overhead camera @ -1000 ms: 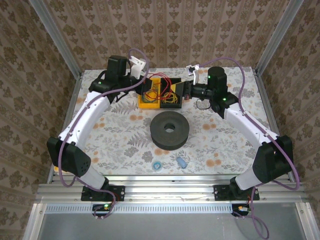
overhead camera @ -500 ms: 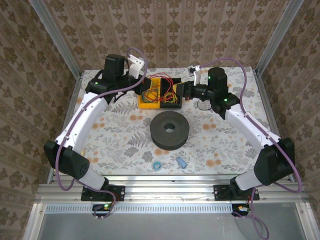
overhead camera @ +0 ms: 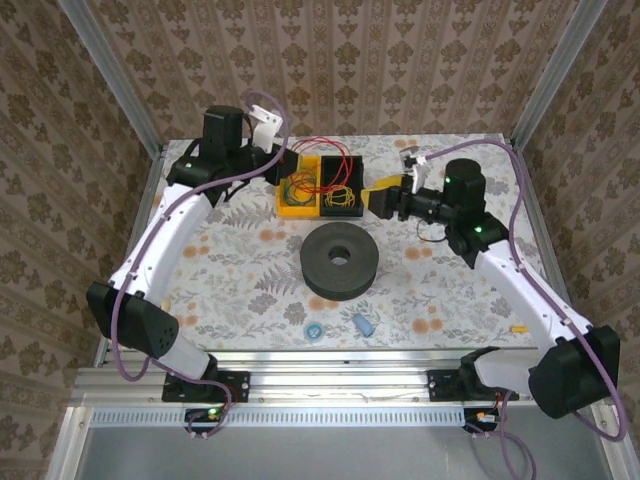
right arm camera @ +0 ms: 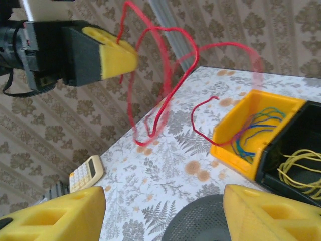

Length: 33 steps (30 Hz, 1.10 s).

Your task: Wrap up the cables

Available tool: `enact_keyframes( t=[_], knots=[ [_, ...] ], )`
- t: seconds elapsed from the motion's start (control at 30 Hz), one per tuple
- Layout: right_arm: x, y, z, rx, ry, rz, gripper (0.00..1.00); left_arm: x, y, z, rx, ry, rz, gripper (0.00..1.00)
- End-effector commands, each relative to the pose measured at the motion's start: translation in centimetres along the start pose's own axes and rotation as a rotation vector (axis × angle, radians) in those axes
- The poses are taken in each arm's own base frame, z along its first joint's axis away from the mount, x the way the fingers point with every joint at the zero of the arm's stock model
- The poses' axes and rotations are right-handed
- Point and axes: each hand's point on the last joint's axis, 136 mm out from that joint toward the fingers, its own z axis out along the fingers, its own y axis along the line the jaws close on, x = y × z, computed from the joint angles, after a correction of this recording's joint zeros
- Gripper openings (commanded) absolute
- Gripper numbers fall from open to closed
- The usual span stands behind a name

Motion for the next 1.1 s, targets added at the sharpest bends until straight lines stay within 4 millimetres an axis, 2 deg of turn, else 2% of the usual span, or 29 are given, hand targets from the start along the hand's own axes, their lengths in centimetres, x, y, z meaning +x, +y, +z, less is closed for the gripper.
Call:
enact_keyframes(
  t=[0.0,0.13,0.2,0.33,0.67,0.97,1.03,1.07],
  knots=[
    [0.7,-1.3,-0.1,0.003,-0.022,0.048,0.65,-2.8,-1.5,-2.0,0.033,-0.089,0.037,0.0],
    [1.5,-2.6,1.5,-0.018,-0.024,0.113,0.67,-3.4,-1.9,-2.4,0.047,-0.105,0.04,0.0],
    [1.5,-3.1,2.6,-0.029,-0.026,0.132,0.73,-3.5,-2.1,-2.5,0.054,-0.11,0.039,0.0],
    [1.0,-3.0,4.3,-0.053,-0.027,0.114,0.8,-3.7,-2.4,-2.9,0.06,-0.118,0.037,0.0],
    [-0.4,-3.6,7.4,-0.093,-0.064,0.117,0.77,-3.7,-2.9,-3.2,0.076,-0.125,0.033,0.0],
    [-1.6,-4.1,9.6,-0.122,-0.094,0.133,0.62,-3.8,-3.1,-3.2,0.088,-0.129,0.034,0.0],
    [-1.7,-4.3,10.1,-0.125,-0.094,0.14,0.55,-3.9,-3.0,-3.2,0.083,-0.132,0.037,0.0],
    [-1.7,-4.3,10.2,-0.127,-0.093,0.143,0.48,-4.0,-3.0,-3.3,0.081,-0.132,0.036,0.0]
  ],
)
